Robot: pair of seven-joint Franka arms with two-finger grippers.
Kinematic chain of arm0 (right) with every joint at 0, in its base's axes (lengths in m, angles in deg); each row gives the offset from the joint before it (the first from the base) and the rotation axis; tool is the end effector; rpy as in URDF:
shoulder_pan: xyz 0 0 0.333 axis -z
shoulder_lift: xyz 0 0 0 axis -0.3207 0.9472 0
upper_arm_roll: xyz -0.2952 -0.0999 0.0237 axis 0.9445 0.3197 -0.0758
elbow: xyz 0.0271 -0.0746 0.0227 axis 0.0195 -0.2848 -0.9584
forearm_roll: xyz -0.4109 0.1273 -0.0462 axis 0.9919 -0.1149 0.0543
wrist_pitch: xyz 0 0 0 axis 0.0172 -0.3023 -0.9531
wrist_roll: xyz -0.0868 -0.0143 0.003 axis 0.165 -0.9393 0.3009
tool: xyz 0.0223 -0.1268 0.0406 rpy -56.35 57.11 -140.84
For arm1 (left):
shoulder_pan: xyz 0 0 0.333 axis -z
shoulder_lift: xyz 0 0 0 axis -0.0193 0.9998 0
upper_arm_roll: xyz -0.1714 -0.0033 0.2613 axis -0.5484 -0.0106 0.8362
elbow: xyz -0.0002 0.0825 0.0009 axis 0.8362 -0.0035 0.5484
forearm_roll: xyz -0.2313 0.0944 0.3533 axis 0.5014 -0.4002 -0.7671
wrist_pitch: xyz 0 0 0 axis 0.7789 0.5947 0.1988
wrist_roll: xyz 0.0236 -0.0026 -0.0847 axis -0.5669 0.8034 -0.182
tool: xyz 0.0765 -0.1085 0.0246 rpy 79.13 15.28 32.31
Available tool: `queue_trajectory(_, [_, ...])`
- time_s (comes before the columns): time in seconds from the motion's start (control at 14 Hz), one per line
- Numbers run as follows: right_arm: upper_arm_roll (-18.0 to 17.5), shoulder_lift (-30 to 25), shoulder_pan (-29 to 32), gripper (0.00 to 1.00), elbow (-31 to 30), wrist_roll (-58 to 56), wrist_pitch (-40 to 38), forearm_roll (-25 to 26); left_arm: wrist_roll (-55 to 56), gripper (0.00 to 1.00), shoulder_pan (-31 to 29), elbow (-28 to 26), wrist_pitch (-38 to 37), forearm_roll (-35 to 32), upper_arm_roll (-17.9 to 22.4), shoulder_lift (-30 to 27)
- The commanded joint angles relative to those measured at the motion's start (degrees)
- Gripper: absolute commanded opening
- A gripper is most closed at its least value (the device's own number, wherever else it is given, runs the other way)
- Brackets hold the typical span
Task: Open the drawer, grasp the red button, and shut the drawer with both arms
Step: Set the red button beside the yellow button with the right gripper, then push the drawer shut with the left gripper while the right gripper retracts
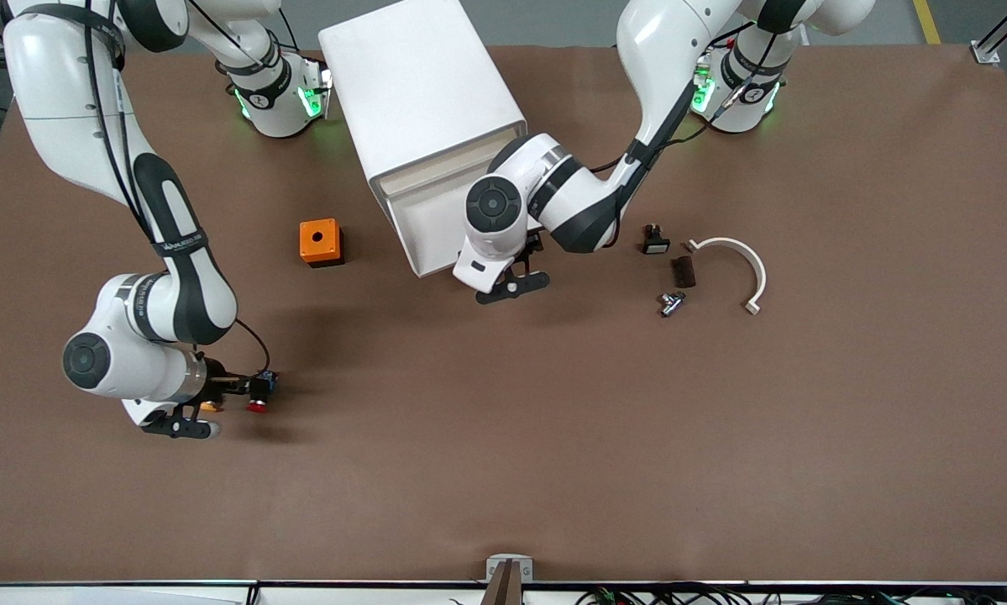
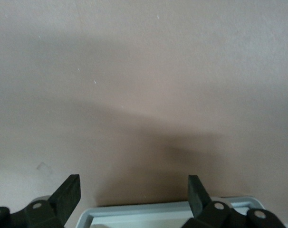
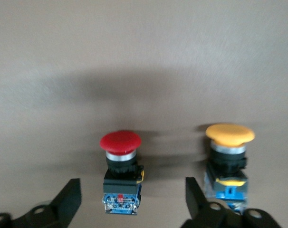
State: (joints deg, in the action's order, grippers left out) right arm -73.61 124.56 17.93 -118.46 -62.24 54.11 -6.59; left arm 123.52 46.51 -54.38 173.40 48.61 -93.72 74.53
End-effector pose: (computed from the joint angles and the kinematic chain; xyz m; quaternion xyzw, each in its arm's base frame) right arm 0.7147 0.0126 0.1680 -0.9970 0.0509 0.0323 0.0491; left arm 0.4739 -0.5749 0.2299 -0.9847 -0.1285 0.1170 0.0098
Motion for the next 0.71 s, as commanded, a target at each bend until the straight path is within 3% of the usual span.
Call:
queue_trajectory(0.0, [-1.0,-5.1,1.1,1.0,0.1,-1.4,-4.8,-0.1,2.3,0.99,0.1,-1.3,-0.9,-1.1,-2.0,-1.5])
queue_trajectory(0.5, [-0.9,-18.2,2.1,1.0,2.2,-1.7,-17.2,4.1,3.3,0.99,0.3,-1.4,-1.0,-0.6,-7.4,-0.9])
queue_trajectory(0.64, [-1.0,-18.9,3.6,1.0,6.7,-2.2,-24.6,4.0,3.3,0.99,0.3,-2.1,-1.0,-0.6,-8.3,-0.9])
